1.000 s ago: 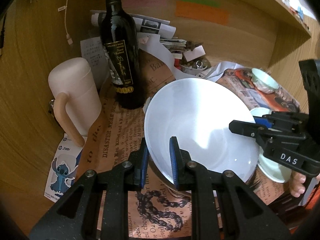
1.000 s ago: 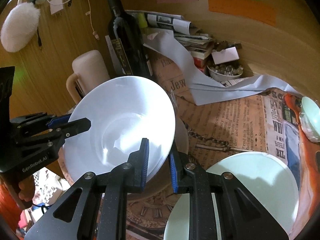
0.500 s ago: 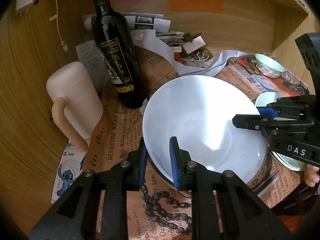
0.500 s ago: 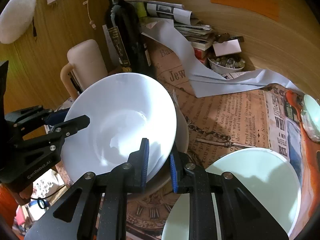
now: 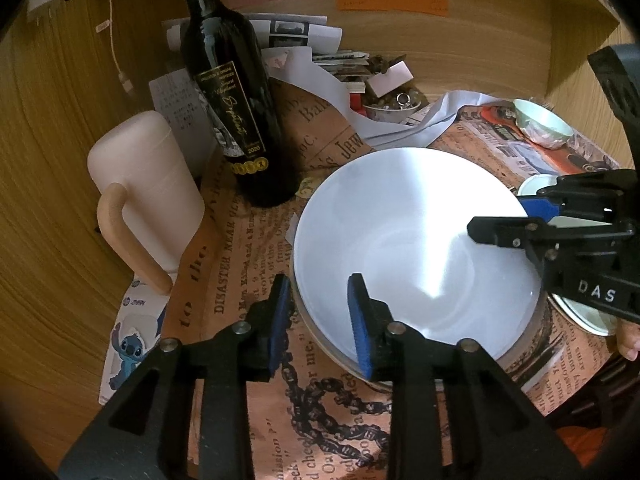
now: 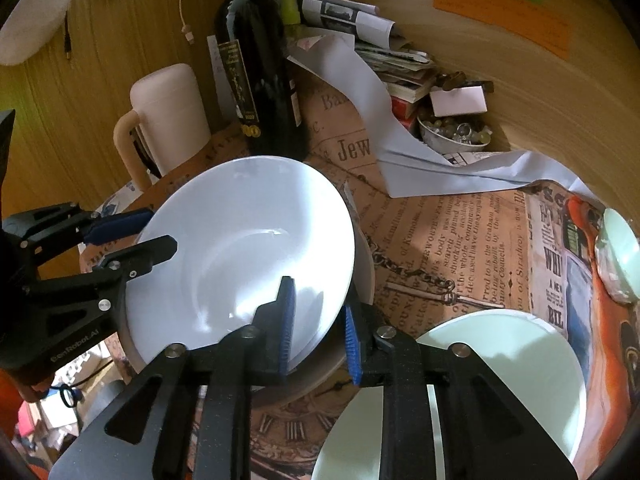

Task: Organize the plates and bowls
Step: 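Lower the white bowl into the mauve bowl and open both tools, then move both tools to the mint-green bowl on the car-print newspaper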

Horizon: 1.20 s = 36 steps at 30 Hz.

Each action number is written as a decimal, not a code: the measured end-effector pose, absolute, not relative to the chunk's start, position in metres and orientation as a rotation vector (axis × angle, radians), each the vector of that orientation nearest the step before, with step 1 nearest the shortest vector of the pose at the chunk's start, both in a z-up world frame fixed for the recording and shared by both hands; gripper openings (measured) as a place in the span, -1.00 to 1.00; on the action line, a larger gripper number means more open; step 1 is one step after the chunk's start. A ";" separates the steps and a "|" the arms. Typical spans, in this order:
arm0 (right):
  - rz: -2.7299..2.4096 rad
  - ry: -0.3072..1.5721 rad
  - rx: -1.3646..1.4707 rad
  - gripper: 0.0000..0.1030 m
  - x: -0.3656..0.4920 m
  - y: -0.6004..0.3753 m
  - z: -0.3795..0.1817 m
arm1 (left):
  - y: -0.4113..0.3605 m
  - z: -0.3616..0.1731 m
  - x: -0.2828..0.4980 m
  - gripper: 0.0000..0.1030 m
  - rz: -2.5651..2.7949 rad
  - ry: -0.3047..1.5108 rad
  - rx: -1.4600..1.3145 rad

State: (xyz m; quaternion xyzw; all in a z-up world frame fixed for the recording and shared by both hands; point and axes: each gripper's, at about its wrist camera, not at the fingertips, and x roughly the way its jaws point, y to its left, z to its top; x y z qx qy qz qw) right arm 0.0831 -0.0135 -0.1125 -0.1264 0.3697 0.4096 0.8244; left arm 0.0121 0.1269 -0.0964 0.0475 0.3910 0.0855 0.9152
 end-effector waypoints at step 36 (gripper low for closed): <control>0.345 0.530 0.049 0.55 0.201 -0.243 -0.046 | 0.063 -0.001 0.145 0.84 0.011 0.715 -0.154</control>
